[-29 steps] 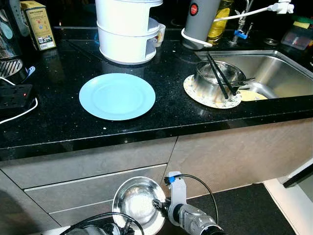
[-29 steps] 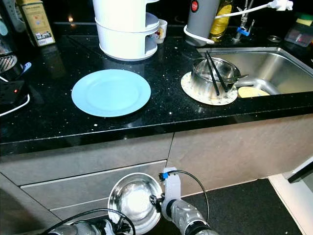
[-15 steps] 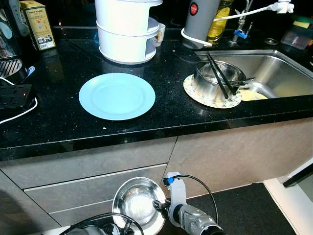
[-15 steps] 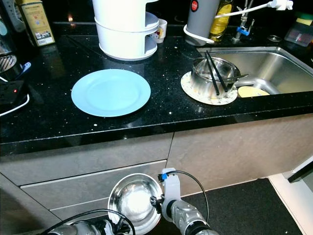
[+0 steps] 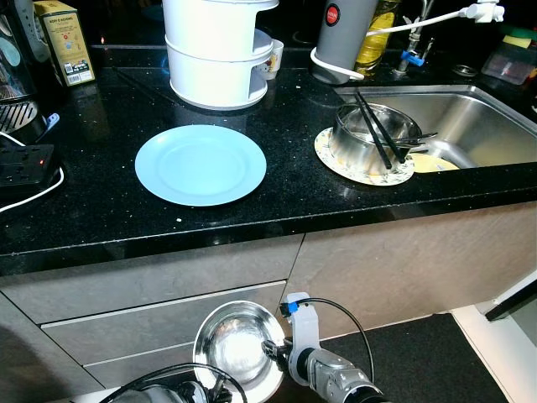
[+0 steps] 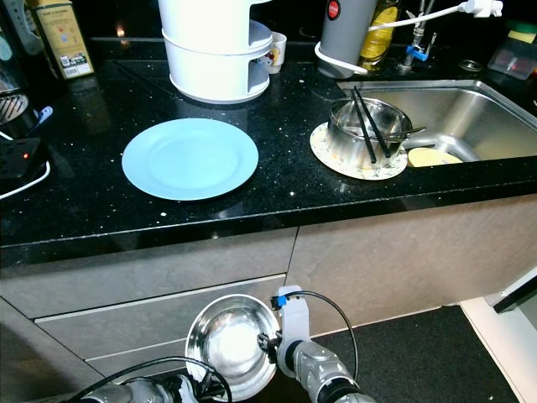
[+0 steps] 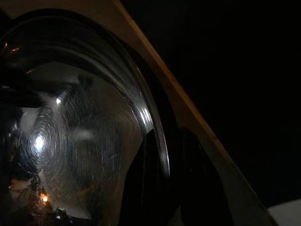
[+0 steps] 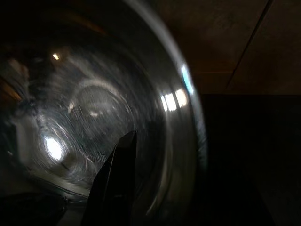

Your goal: Kitchen organization

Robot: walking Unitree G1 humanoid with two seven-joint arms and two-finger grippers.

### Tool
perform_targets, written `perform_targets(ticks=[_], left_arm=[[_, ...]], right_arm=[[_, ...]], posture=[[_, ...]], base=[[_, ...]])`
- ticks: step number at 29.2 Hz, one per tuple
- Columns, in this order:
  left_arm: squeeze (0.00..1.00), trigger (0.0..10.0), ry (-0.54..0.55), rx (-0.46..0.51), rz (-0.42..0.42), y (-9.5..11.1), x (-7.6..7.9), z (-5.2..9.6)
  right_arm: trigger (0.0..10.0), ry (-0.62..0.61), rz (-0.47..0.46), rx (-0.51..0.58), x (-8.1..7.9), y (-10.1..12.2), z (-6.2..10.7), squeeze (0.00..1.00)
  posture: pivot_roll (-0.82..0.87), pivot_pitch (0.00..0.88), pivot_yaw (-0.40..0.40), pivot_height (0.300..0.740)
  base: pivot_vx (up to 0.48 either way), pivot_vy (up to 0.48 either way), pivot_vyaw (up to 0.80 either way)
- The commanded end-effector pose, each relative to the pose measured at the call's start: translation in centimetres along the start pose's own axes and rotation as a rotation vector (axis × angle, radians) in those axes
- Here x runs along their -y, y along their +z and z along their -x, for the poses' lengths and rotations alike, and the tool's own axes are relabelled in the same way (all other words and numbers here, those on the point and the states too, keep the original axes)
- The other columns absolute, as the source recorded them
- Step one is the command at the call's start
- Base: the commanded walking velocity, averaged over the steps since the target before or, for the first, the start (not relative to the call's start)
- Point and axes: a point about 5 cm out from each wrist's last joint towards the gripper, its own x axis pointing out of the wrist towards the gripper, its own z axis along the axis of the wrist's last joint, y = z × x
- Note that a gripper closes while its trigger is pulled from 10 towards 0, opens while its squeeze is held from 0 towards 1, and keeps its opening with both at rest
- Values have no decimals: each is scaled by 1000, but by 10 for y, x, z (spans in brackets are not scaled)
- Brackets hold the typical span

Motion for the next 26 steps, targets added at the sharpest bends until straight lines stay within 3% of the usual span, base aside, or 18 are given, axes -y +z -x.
perform_targets(ticks=[1,6,12,26], left_arm=[[0,0,106,139,-1,24,-25,-12],[0,0,45,102,-9,16,-19,-8],[0,0,48,111,-5,17,-19,-5],[0,0,9,128,-35,20,-15,-3]], right_arm=[[10000,67,-3,-77,-18,-19,-4,0],[10000,-4,-21,-62,0,-19,2,0],[10000,-43,-40,-64,19,-23,9,0],[10000,-56,-84,1,14,-11,6,0]], posture=[[-22,206,-106,740],[-20,207,-107,740],[-20,207,-107,740],[-18,205,-100,740]], base=[[0,0,0],[0,0,0],[0,0,0],[0,0,0]])
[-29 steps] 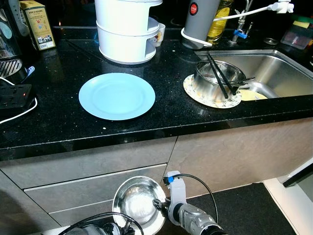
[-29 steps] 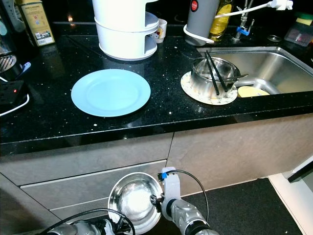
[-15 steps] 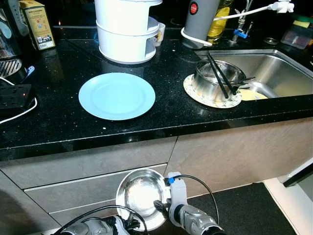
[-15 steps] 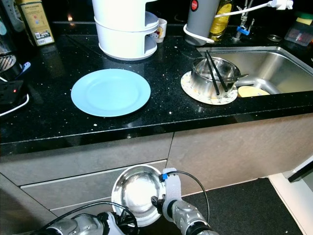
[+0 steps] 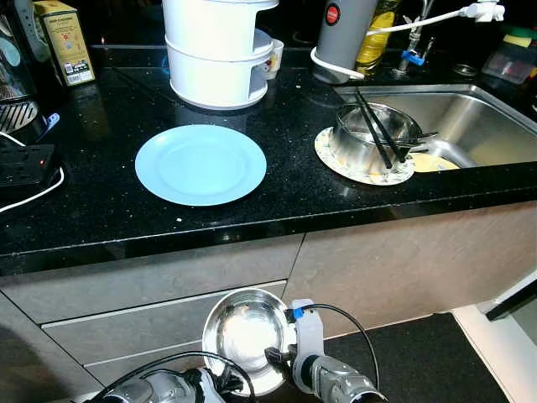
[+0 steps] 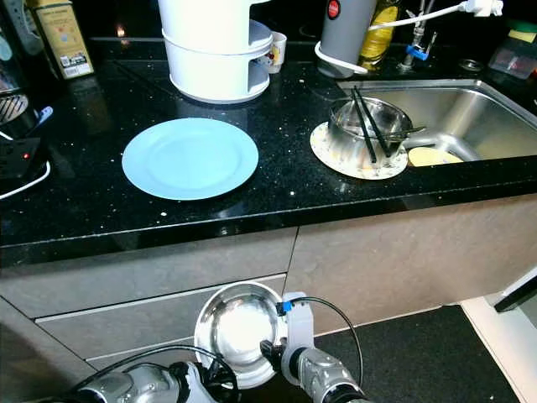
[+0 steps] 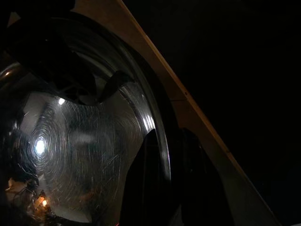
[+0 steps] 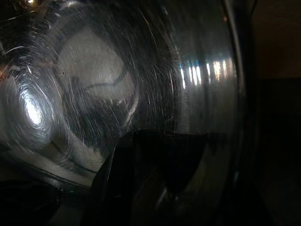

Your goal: Kitchen organization

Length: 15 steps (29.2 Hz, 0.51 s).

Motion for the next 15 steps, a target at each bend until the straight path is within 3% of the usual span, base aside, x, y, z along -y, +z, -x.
perform_targets(ticks=[1,5,15], left_arm=[[0,0,-1,82,-25,16,1,-4],[0,0,-12,85,-28,17,5,-3],[0,0,-18,89,-27,18,6,-3]], right_arm=[[10000,-29,-39,43,2,5,0,0],[10000,-28,-77,125,3,19,0,0],[10000,-13,-70,152,1,28,0,0]], posture=[[-18,205,-100,740],[-18,205,-100,740],[-16,197,-99,740]], base=[[0,0,0],[0,0,0],[0,0,0]])
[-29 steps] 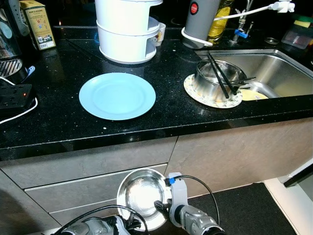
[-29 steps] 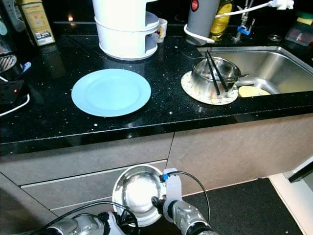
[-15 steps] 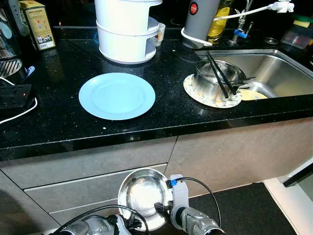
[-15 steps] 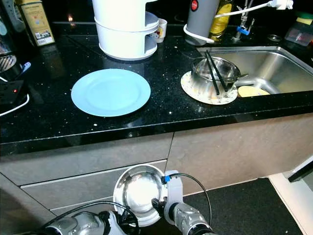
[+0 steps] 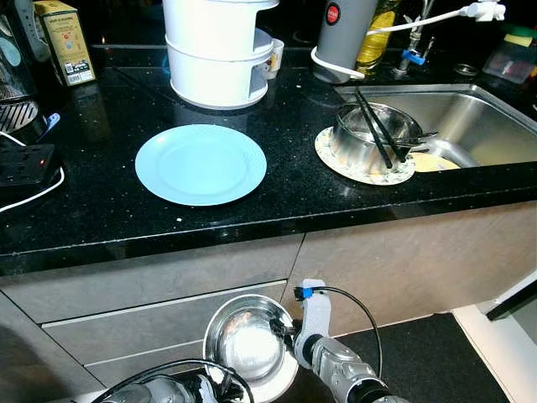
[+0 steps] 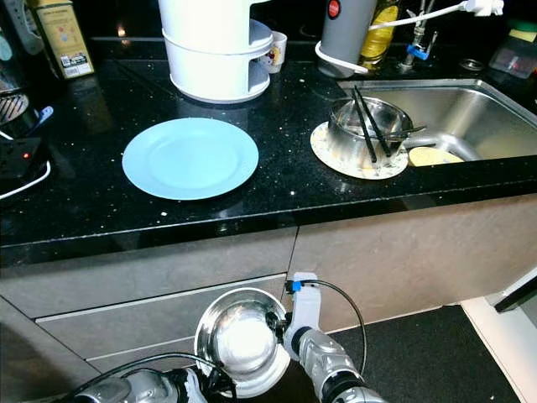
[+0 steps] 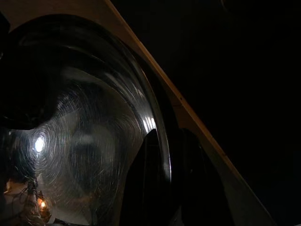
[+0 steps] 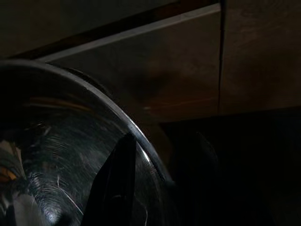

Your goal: Kitchen organization

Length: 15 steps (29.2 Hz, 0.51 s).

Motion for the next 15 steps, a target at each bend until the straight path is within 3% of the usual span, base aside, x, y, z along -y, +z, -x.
perform_targets(ticks=[1,5,6,8,9,15], left_arm=[[0,0,7,62,-13,12,-1,-4],[0,0,9,60,-14,11,-2,-4],[0,0,9,60,-14,11,-2,-3],[0,0,7,59,-15,11,-2,-3],[0,0,7,58,-14,11,-2,-3],[0,0,2,57,-12,11,-1,-3]], right_arm=[[10000,12,-5,-15,-2,-4,0,0],[10000,36,-4,-36,-6,-9,0,0],[9098,38,-6,-38,-6,-10,0,0],[824,42,-15,-38,-6,-11,0,0],[0,42,-20,-38,-6,-11,0,0],[0,42,-27,-38,-4,-12,1,0]], posture=[[-16,197,-99,740],[-16,197,-99,740],[-16,197,-99,740],[-16,197,-99,740],[-16,197,-99,740],[-19,200,-98,740]], base=[[0,0,0],[0,0,0],[0,0,0],[0,0,0],[0,0,0],[0,0,0]])
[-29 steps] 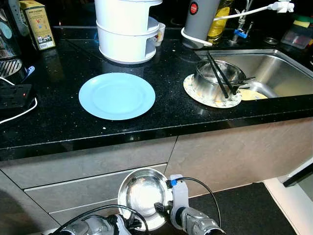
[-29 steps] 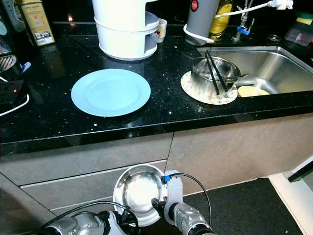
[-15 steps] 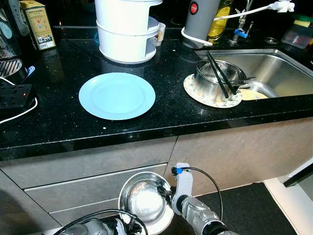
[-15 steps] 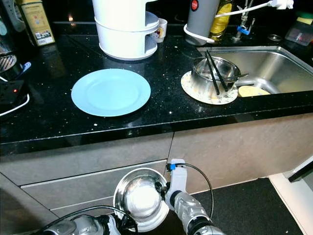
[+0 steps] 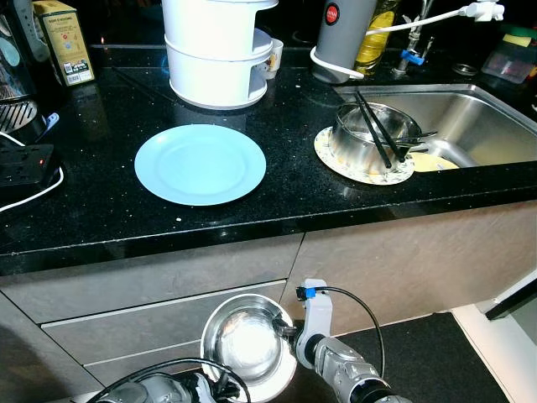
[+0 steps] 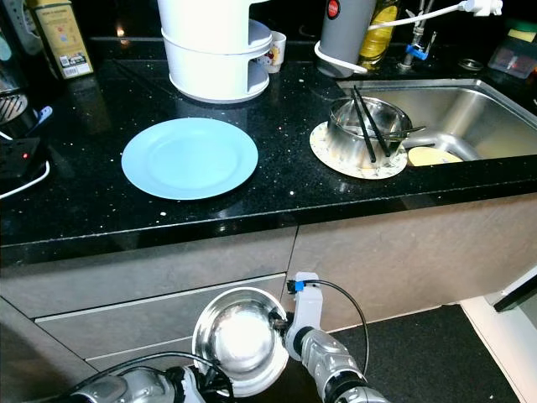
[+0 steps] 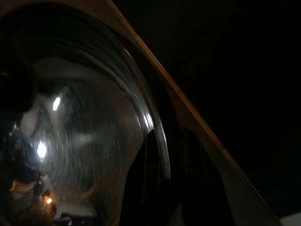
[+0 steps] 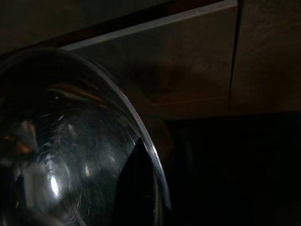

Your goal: Kitchen organization

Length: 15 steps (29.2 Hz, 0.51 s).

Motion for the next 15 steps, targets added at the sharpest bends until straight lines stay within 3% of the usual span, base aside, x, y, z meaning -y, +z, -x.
perform_targets(ticks=[1,14,15], left_arm=[[0,0,19,87,-11,18,-2,-8],[0,0,15,81,1,18,-2,-9],[396,8549,18,78,43,19,-1,-10]], right_arm=[[0,-9,-35,-23,-3,-9,0,0],[0,6,-47,-24,-3,-10,0,0],[0,5,-50,-24,-3,-11,0,0]], posture=[[-19,200,-98,740],[-19,200,-98,740],[-20,197,-97,740]], base=[[0,0,0],[0,0,0],[0,0,0]])
